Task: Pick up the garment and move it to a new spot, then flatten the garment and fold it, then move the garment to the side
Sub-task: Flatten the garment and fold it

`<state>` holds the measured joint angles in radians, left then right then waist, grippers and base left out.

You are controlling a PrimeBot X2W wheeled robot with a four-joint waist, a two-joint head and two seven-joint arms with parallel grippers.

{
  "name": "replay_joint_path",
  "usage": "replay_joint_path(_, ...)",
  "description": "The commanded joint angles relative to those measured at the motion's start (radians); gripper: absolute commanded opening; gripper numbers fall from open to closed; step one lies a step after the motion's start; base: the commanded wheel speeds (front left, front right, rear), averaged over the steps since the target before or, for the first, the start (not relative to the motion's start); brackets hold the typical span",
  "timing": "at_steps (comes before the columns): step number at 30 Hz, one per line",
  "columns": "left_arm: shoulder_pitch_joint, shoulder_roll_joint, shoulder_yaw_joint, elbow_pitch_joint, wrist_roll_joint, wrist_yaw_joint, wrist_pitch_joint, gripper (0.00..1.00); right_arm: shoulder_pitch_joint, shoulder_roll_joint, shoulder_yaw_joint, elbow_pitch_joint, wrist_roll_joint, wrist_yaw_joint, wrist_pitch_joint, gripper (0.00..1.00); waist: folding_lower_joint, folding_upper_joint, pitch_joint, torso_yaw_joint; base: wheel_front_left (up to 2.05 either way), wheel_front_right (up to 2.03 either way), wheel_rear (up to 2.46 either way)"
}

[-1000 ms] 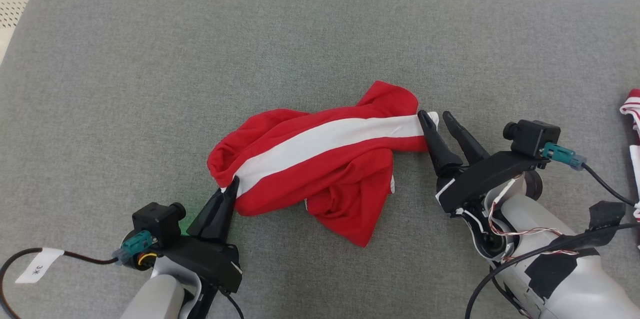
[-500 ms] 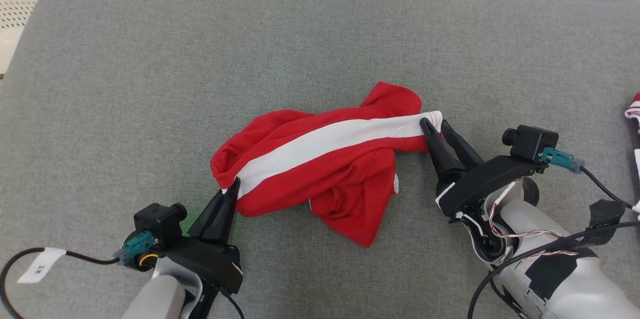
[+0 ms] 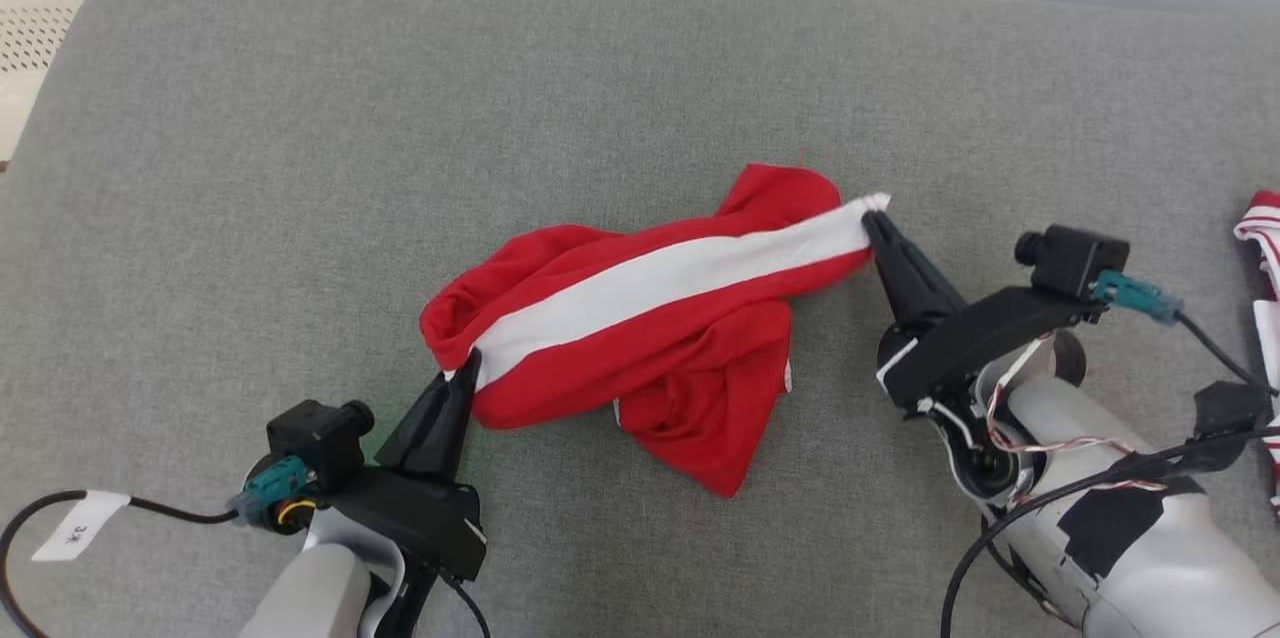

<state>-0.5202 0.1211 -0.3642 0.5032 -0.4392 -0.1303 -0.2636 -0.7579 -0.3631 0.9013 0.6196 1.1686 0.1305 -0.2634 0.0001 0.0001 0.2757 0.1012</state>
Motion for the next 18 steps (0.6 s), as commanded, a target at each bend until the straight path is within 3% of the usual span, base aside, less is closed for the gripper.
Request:
replay_joint_path(1,-0.016,0.007,0.000,-0.009,0.002,0.000,-0.001,0.00,-0.012,-0.002,-0.016,-0.015,-0.019,0.000,-0.001,0.00,-0.0001,-0.0001,-0.009,-0.004,0.00,0.00,0.00)
replay_joint_path(8,-0.125,0.080,-0.060,-0.044,-0.005,0.000,-0.001,0.00,0.003,0.012,-0.173,-0.120,-0.119,0.000,-0.001,0.00,-0.0001,-0.0001,-0.066,-0.015,0.00,0.00,0.00)
replay_joint_path(18,-0.494,0.236,-0.352,0.042,-0.214,0.000,0.055,0.00,-0.091,0.047,-0.351,-0.178,-0.259,0.000,-0.001,0.00,-0.0001,-0.0001,-0.154,-0.055,0.00,0.00,0.00)
